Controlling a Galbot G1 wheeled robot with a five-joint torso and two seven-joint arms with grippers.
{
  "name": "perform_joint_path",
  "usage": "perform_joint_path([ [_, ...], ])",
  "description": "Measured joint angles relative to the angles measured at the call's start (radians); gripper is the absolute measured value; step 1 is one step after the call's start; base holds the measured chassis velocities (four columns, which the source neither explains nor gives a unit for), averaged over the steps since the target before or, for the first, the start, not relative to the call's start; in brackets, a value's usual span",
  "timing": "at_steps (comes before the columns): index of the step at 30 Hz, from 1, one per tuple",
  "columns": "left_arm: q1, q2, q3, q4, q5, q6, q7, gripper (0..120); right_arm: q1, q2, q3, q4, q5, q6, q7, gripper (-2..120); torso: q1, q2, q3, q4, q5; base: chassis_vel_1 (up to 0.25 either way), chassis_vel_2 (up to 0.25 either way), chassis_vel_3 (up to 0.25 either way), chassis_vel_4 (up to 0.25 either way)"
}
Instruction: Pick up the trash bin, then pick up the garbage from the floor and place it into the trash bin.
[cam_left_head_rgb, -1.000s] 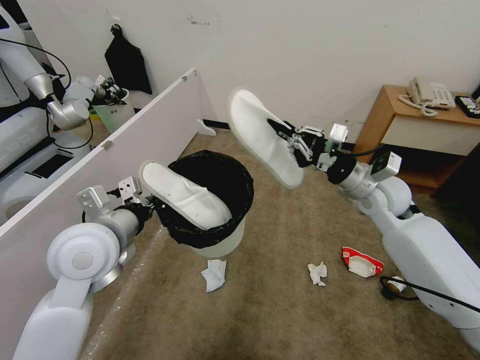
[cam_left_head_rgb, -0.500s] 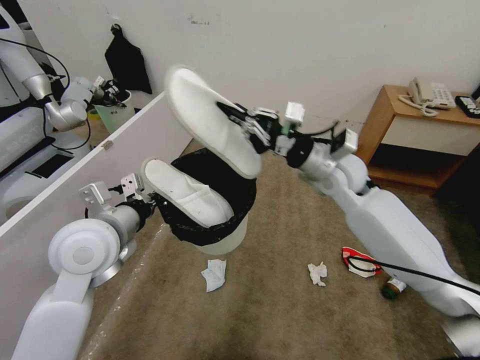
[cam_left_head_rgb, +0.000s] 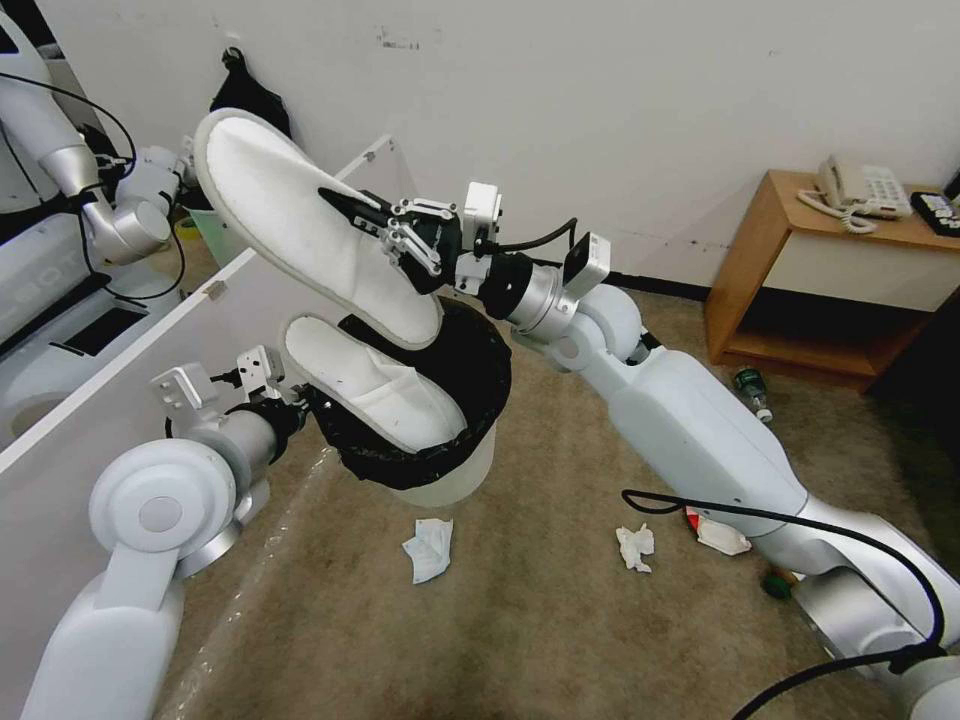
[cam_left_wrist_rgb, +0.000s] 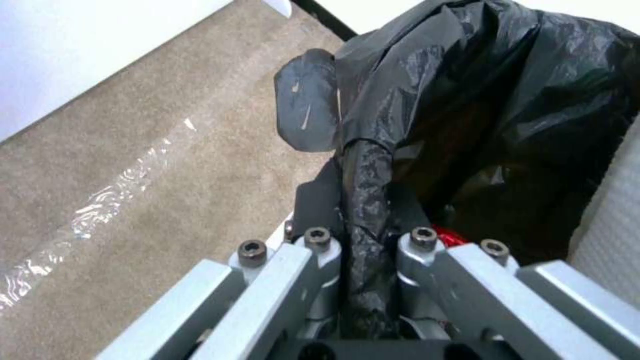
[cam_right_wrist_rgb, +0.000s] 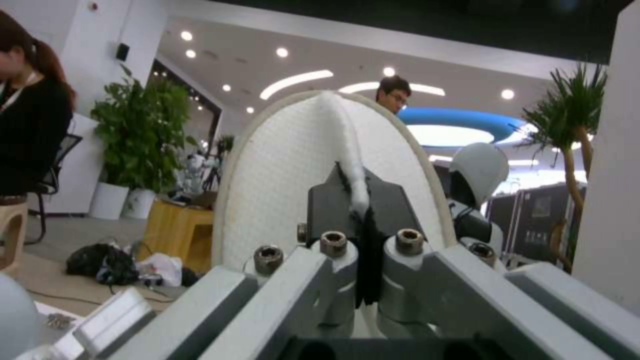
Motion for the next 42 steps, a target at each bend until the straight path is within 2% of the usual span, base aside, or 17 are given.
perform_joint_path([
  [17, 0.006, 0.000, -0.009, -0.010, 0.000, -0.002, -0.002, 4, -0.026, -0.010, 0.002, -0.003, -0.012, 0.002, 0.026, 0, 0.000, 0.000, 0.000, 0.0001, 0.0001, 0.000, 0.000, 0.000, 0.000],
  [19, 0.008, 0.000, -0.010, -0.011, 0.000, -0.002, -0.002, 4, -0.030, -0.011, 0.004, 0.001, -0.017, 0.002, 0.037, 12, 0.000, 0.000, 0.000, 0.0003, 0.0001, 0.000, 0.000, 0.000, 0.000],
  [20, 0.008, 0.000, -0.010, -0.011, 0.000, -0.002, -0.002, 4, -0.030, -0.011, 0.004, 0.001, -0.017, 0.002, 0.037, 12, 0.000, 0.000, 0.000, 0.0003, 0.0001, 0.000, 0.000, 0.000, 0.000],
  [22, 0.008, 0.001, -0.011, -0.014, 0.001, -0.004, -0.003, 4, -0.036, -0.022, 0.006, 0.005, -0.025, 0.002, 0.047, 22, 0.000, 0.000, 0.000, 0.0002, 0.0001, 0.000, 0.000, 0.000, 0.000],
  [23, 0.008, 0.001, -0.011, -0.014, 0.001, -0.004, -0.003, 4, -0.036, -0.022, 0.006, 0.005, -0.025, 0.002, 0.047, 22, 0.000, 0.000, 0.000, 0.0002, 0.0001, 0.000, 0.000, 0.000, 0.000],
  [26, 0.009, 0.001, -0.011, -0.017, 0.001, -0.004, -0.004, 4, -0.043, -0.038, 0.009, 0.015, -0.026, 0.002, 0.055, 38, 0.000, 0.000, 0.000, 0.0000, 0.0002, 0.000, 0.000, 0.000, 0.000],
  [27, 0.009, 0.001, -0.011, -0.017, 0.001, -0.004, -0.004, 4, -0.043, -0.038, 0.009, 0.015, -0.026, 0.002, 0.055, 38, 0.000, 0.000, 0.000, 0.0000, 0.0002, 0.000, 0.000, 0.000, 0.000],
  [29, 0.010, 0.001, -0.011, -0.019, 0.002, -0.005, -0.005, 4, -0.044, -0.045, 0.011, 0.020, -0.026, 0.002, 0.057, 49, 0.000, 0.000, 0.000, 0.0000, 0.0001, 0.000, 0.000, 0.000, 0.000],
  [30, 0.010, 0.001, -0.011, -0.019, 0.002, -0.005, -0.005, 4, -0.044, -0.045, 0.011, 0.020, -0.026, 0.002, 0.057, 49, 0.000, 0.000, 0.000, 0.0000, 0.0001, 0.000, 0.000, 0.000, 0.000],
  [33, 0.012, 0.000, -0.011, -0.021, 0.003, -0.005, -0.005, 4, -0.046, -0.048, 0.012, 0.021, -0.026, 0.002, 0.058, 63, 0.000, 0.000, 0.000, 0.0000, 0.0001, 0.000, 0.000, 0.000, 0.000],
  [34, 0.012, 0.000, -0.011, -0.021, 0.003, -0.005, -0.005, 4, -0.046, -0.048, 0.012, 0.021, -0.026, 0.002, 0.058, 63, 0.000, 0.000, 0.000, 0.0000, 0.0001, 0.000, 0.000, 0.000, 0.000],
  [36, 0.014, 0.001, -0.011, -0.022, 0.004, -0.005, -0.005, 4, -0.048, -0.047, 0.013, 0.021, -0.028, 0.002, 0.059, 73, 0.000, 0.000, 0.000, 0.0001, 0.0001, 0.000, 0.000, 0.000, 0.000],
  [37, 0.014, 0.001, -0.011, -0.022, 0.004, -0.005, -0.005, 4, -0.048, -0.047, 0.013, 0.021, -0.028, 0.002, 0.059, 73, 0.000, 0.000, 0.000, 0.0001, 0.0001, 0.000, 0.000, 0.000, 0.000],
  [39, 0.014, 0.002, -0.012, -0.022, 0.004, -0.006, -0.005, 4, -0.049, -0.046, 0.013, 0.021, -0.029, 0.002, 0.060, 86, 0.000, 0.000, 0.000, 0.0001, 0.0001, 0.000, 0.000, 0.000, 0.000],
  [40, 0.014, 0.002, -0.012, -0.022, 0.004, -0.006, -0.005, 4, -0.049, -0.046, 0.013, 0.021, -0.029, 0.002, 0.060, 86, 0.000, 0.000, 0.000, 0.0001, 0.0001, 0.000, 0.000, 0.000, 0.000],
  [42, 0.015, 0.003, -0.013, -0.024, 0.004, -0.006, -0.005, 4, -0.049, -0.046, 0.013, 0.021, -0.029, 0.002, 0.062, 94, 0.000, 0.000, 0.000, 0.0001, 0.0001, 0.000, 0.000, 0.000, 0.000],
])
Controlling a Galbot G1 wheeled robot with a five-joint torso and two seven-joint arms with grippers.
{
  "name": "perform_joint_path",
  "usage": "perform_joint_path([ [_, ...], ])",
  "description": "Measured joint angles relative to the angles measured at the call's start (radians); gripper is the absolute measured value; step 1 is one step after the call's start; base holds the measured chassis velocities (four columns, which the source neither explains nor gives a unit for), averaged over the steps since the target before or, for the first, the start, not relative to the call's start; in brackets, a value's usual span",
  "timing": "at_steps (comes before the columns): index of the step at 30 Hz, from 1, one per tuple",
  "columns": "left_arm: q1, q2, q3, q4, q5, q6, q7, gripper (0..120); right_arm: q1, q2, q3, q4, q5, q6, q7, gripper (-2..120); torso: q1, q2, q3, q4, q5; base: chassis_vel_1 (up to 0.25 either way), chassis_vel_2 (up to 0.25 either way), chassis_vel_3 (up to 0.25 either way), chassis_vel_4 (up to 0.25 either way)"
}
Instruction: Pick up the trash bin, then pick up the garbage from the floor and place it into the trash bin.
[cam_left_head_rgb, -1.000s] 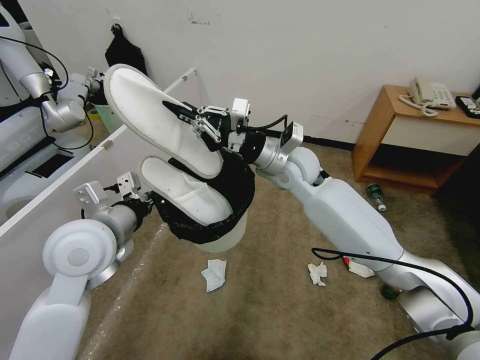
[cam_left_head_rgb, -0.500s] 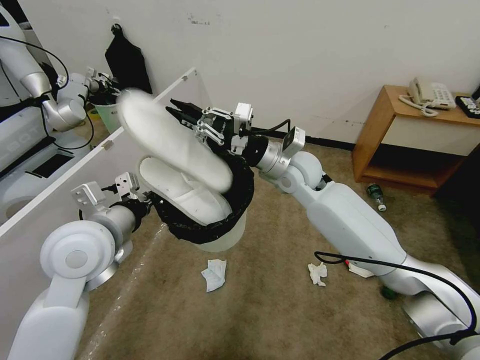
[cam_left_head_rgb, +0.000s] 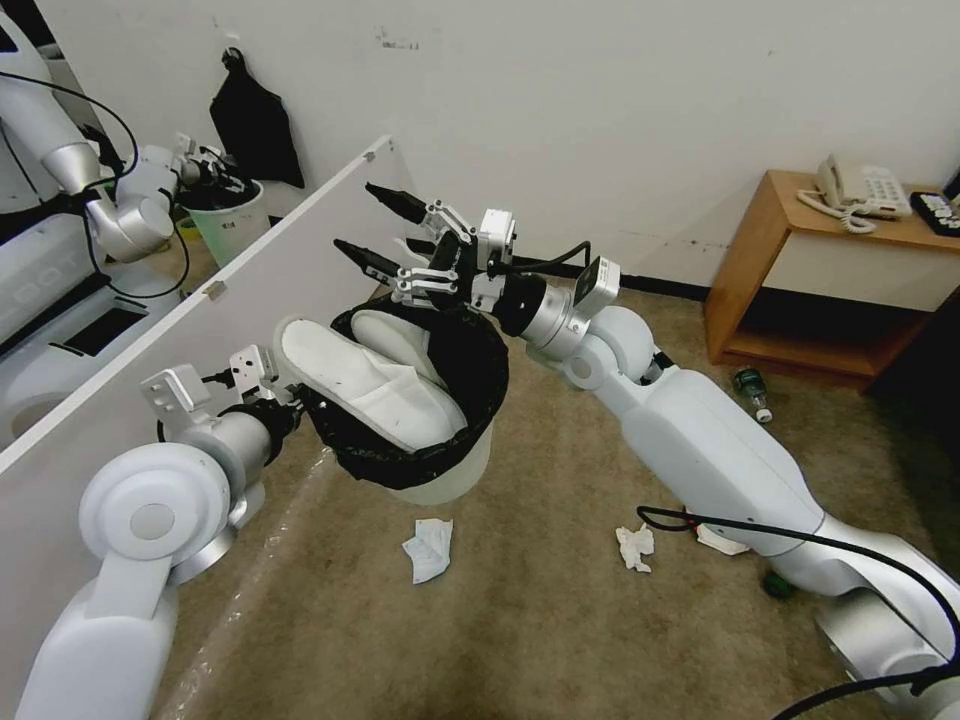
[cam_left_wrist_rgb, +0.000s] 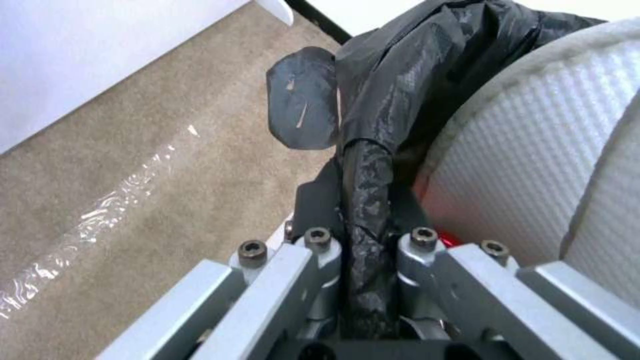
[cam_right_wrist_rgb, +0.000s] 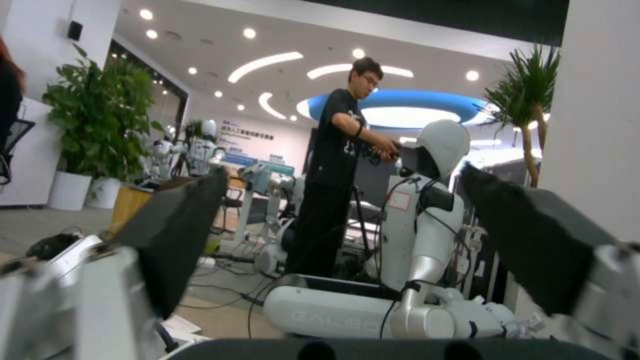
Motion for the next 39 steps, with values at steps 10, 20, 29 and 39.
perform_joint_path([
  [10, 0.004, 0.003, -0.010, -0.002, 0.000, -0.001, -0.001, 4, 0.011, -0.014, 0.021, 0.027, 0.002, 0.000, 0.028, 100, 0.000, 0.000, 0.000, 0.0000, 0.0000, 0.000, 0.000, 0.000, 0.000],
  [20, -0.001, 0.006, -0.021, -0.002, 0.006, -0.003, -0.001, 4, -0.010, -0.109, 0.152, 0.117, -0.108, -0.097, 0.302, 100, 0.000, 0.000, 0.000, -0.0003, 0.0001, 0.000, 0.000, 0.000, 0.000],
  [29, -0.009, 0.004, -0.022, 0.010, 0.019, -0.007, -0.001, 4, -0.134, -0.216, 0.326, 0.218, -0.122, -0.255, 0.510, 100, 0.000, 0.000, 0.000, -0.0001, 0.0003, 0.000, 0.000, 0.000, 0.000],
  [39, -0.019, -0.001, -0.007, 0.021, 0.050, -0.015, 0.007, 4, -0.271, -0.305, 0.458, 0.349, -0.036, -0.636, 0.887, 100, 0.000, 0.000, 0.000, 0.0000, -0.0001, 0.000, 0.000, 0.000, 0.000],
])
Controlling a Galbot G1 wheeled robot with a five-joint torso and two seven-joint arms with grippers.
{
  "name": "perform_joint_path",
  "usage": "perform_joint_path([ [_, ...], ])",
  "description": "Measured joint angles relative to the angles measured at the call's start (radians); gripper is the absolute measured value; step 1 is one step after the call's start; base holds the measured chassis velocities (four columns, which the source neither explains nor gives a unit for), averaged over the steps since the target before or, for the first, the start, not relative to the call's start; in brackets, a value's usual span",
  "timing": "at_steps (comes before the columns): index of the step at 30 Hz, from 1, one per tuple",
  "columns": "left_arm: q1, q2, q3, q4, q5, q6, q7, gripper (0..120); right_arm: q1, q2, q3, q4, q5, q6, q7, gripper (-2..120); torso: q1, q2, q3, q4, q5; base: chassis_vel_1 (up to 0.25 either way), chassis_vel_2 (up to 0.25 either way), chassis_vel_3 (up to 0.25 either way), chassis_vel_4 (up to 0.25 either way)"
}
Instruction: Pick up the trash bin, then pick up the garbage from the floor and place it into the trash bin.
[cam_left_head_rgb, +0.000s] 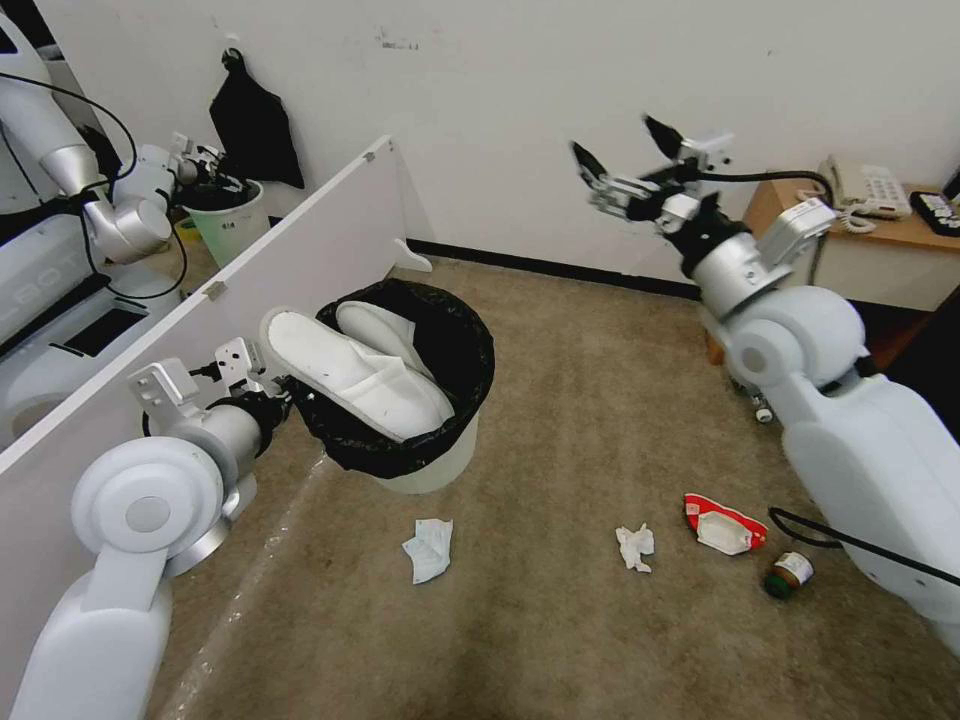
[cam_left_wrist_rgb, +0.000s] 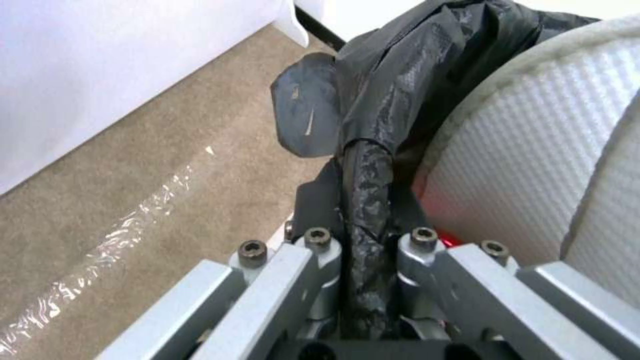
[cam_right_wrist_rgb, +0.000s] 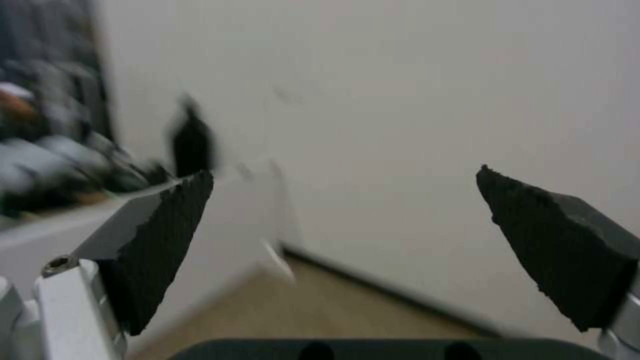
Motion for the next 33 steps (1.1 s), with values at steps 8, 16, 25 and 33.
perform_joint_path([
  [8, -0.002, 0.004, 0.007, 0.005, 0.037, -0.010, 0.019, 4, -0.108, -0.041, 0.079, 0.070, 0.041, -0.099, 0.159, 100, 0.000, 0.000, 0.000, 0.0000, 0.0001, 0.000, 0.000, 0.000, 0.000],
  [16, -0.010, 0.008, 0.016, 0.009, 0.060, -0.020, 0.034, 4, -0.106, -0.034, 0.091, 0.065, 0.047, -0.102, 0.198, 100, 0.000, 0.000, 0.000, -0.0001, 0.0001, 0.000, 0.000, 0.000, 0.000],
  [25, -0.005, 0.015, 0.014, 0.003, 0.055, -0.015, 0.033, 4, -0.102, -0.015, 0.078, 0.046, -0.014, -0.074, 0.178, 100, 0.000, 0.000, 0.000, -0.0001, 0.0001, 0.000, 0.000, 0.000, 0.000],
  [33, 0.001, 0.011, 0.013, 0.002, 0.053, -0.014, 0.032, 4, -0.102, -0.009, 0.068, 0.040, -0.038, -0.041, 0.149, 100, 0.000, 0.000, 0.000, 0.0000, 0.0001, 0.000, 0.000, 0.000, 0.000],
])
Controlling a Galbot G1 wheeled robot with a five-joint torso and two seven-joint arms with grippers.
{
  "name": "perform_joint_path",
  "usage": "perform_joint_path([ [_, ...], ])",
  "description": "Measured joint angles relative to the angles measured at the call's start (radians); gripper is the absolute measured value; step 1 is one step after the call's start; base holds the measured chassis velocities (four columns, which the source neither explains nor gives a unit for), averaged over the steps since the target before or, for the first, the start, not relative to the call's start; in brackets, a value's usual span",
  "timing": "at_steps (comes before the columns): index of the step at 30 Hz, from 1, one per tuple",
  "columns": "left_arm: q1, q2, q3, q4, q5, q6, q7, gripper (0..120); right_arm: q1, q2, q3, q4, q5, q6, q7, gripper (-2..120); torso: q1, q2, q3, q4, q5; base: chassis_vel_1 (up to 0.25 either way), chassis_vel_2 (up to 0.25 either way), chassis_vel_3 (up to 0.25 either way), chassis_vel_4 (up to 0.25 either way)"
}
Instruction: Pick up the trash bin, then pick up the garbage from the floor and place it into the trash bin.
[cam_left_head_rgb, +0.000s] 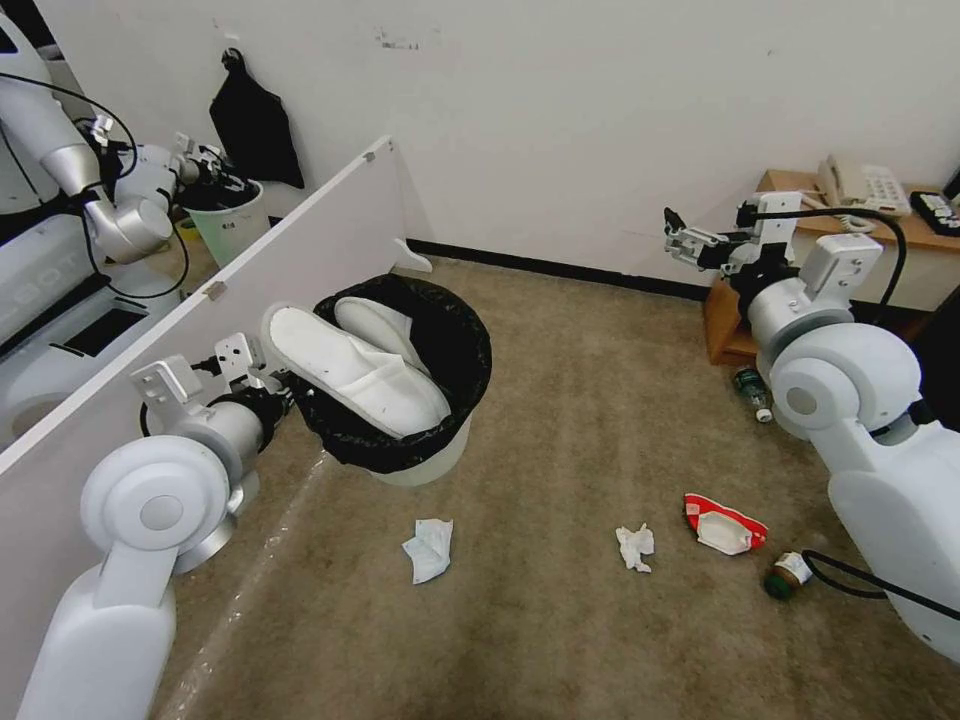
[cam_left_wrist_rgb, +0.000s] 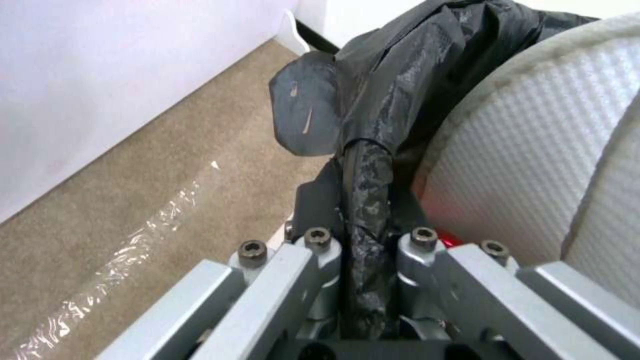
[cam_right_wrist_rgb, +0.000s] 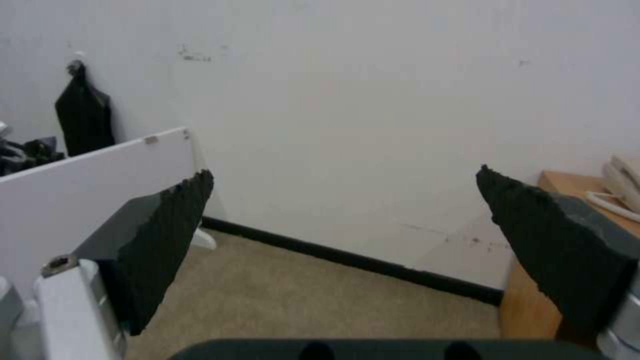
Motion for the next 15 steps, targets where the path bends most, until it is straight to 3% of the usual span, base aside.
perform_joint_path([
  [15, 0.011, 0.002, -0.007, -0.010, -0.003, 0.002, -0.003, 4, 0.010, 0.014, -0.015, -0.014, -0.007, 0.043, -0.017, 100, 0.000, 0.000, 0.000, 0.0001, -0.0001, 0.000, 0.000, 0.000, 0.000],
])
